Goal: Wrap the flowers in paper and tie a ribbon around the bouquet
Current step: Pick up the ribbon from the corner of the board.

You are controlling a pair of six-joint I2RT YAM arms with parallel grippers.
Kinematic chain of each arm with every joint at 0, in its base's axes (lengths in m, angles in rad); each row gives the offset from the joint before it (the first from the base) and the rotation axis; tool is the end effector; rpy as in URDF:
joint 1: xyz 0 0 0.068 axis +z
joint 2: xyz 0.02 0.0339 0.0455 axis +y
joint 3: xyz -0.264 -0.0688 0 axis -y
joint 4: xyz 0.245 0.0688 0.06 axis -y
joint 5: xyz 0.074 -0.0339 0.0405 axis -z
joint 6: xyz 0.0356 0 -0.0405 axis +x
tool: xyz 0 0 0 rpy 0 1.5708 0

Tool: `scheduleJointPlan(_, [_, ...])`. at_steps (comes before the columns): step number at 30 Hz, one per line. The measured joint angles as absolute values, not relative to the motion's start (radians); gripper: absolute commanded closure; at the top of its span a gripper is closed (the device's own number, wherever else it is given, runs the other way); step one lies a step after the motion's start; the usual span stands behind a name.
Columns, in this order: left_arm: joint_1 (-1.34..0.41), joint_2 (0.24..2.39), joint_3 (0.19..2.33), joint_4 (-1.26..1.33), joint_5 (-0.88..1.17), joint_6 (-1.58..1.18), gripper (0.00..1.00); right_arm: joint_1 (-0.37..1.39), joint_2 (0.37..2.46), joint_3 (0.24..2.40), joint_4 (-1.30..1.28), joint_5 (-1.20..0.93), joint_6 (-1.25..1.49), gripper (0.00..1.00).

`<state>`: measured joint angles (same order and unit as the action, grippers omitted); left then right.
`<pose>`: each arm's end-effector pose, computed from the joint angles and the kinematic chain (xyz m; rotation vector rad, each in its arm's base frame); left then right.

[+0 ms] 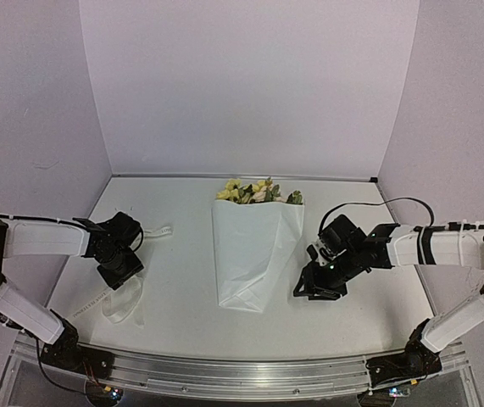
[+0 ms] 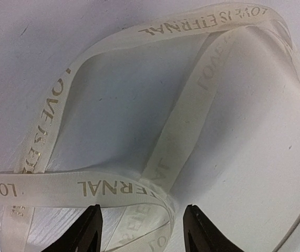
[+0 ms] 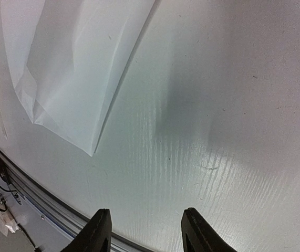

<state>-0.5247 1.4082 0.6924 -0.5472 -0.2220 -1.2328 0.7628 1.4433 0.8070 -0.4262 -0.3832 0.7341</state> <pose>0.2068 -0.1107 0.1549 -1.0063 2.5843 -0.1340 0.1869 0.1970 0.1845 -0.1867 2.8817 0.9198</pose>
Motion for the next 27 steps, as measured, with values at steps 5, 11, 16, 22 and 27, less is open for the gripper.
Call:
scheduleJointPlan(5, [-0.525,1.463,0.717,-0.538,-0.247,-1.248,0.76,0.763,1.44,0.8,-0.417,-0.383,0.734,0.53])
scheduleJointPlan(11, [-0.525,1.473,0.721,-0.53,-0.271,-1.238,1.0,0.763,1.423,0.789,-0.416,-0.383,0.734,0.56])
scheduleJointPlan(16, [-0.537,1.464,0.743,-0.53,-0.293,-1.161,1.0,0.763,1.419,0.789,-0.413,-0.382,0.734,0.58])
scheduleJointPlan(22, [-0.641,1.354,0.795,-0.443,-0.29,-0.968,1.0,0.763,1.384,0.789,-0.413,-0.362,0.732,0.58])
scheduleJointPlan(27, [-0.793,1.321,0.895,-0.307,-0.23,-0.745,1.0,0.763,1.333,0.789,-0.418,-0.305,0.728,0.56])
